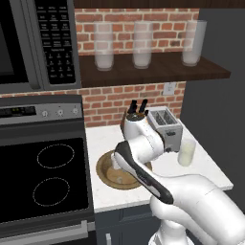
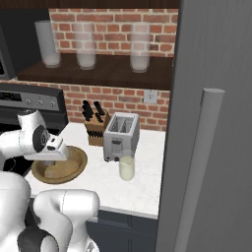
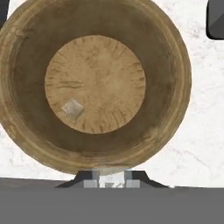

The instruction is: Grab a lemon wedge from the fridge and one ice cube from the ice bowl, and put them in the glass of lemonade.

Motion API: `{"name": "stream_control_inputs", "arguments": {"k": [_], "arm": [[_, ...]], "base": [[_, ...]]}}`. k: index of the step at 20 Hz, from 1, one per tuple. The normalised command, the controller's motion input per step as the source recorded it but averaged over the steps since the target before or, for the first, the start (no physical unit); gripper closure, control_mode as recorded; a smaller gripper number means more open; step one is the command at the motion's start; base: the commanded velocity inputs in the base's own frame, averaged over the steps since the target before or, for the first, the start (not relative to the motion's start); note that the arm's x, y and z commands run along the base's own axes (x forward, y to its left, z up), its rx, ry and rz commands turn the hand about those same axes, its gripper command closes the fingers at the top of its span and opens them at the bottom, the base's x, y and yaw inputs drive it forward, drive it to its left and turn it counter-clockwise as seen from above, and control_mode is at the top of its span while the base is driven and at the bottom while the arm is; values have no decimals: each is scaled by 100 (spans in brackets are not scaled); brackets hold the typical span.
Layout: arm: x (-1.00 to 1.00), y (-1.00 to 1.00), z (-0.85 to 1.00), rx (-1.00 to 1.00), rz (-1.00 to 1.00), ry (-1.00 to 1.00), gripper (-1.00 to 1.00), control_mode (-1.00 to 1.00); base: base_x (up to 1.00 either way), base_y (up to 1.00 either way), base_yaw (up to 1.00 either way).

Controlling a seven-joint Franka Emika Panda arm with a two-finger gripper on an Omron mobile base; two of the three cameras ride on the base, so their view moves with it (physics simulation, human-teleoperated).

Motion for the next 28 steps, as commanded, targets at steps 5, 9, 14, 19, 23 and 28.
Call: {"name": "stream_control_inputs", "arguments": {"k": [5, 9, 14, 19, 23, 28], "arm": [[-25, -95, 63, -6, 0, -19, 100, -100], [-1, -100, 87, 0, 0, -1, 100, -100], [7, -93, 98, 0, 0, 5, 100, -100], [32, -80, 44, 0, 0, 19, 100, -100], [74, -58, -18, 0, 0, 22, 100, -100], [41, -34, -2, 3, -7, 14, 100, -100]], "base": [[0, 0, 0], [0, 0, 0], [0, 0, 0], [0, 0, 0], [0, 0, 0], [0, 0, 0]]}}
